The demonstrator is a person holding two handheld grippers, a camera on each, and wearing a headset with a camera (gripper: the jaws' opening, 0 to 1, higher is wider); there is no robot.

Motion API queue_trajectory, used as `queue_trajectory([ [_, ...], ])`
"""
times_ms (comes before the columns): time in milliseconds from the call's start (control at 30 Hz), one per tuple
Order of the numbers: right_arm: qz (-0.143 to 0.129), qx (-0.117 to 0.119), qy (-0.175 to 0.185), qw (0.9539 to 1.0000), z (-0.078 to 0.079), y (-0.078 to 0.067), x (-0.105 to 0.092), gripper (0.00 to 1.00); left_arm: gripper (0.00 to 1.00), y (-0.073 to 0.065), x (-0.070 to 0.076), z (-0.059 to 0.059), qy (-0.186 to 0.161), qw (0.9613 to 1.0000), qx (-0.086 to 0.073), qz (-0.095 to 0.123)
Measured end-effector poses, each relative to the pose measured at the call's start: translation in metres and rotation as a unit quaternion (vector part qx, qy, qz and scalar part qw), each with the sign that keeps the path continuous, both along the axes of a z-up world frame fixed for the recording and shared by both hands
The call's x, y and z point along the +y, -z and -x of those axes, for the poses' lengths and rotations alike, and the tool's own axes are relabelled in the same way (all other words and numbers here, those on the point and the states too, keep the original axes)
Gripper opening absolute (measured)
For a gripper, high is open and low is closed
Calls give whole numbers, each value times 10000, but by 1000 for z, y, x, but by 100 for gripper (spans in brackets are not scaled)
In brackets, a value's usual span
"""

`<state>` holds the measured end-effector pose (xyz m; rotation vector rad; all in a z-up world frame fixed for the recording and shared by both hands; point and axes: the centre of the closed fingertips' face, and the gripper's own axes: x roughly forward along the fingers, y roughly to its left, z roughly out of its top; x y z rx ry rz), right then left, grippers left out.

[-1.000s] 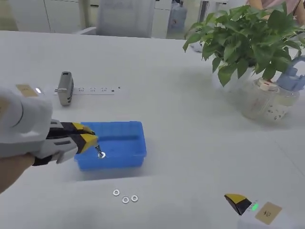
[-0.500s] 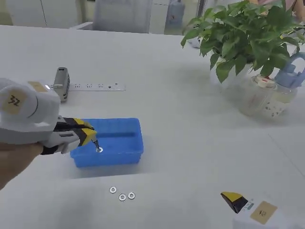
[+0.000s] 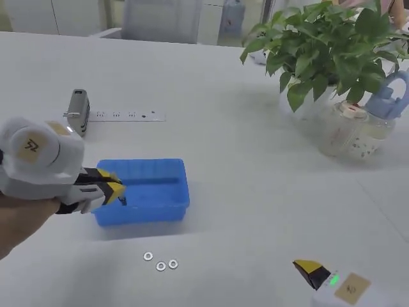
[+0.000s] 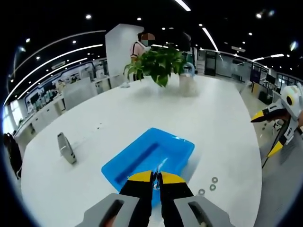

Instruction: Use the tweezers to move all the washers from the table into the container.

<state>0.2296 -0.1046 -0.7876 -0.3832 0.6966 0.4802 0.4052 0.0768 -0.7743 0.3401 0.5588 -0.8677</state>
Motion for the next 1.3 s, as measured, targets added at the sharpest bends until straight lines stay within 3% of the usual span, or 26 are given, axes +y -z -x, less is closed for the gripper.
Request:
queue_trajectory([
  [200,29,25,11,10000,0,1,-1,66,0,7,1,3,36,9999,44,-91],
  [567,32,19,11,10000,0,1,-1,66,1,6,4,3,-85,9999,148,0],
  [733,46,10,17,10000,0,1,-2,66,1,-1,5,2,-157,9998,122,98],
  [1300,57,-68,21,10000,-1,-1,-3,65,1,-34,11,11,-267,9991,-281,193],
])
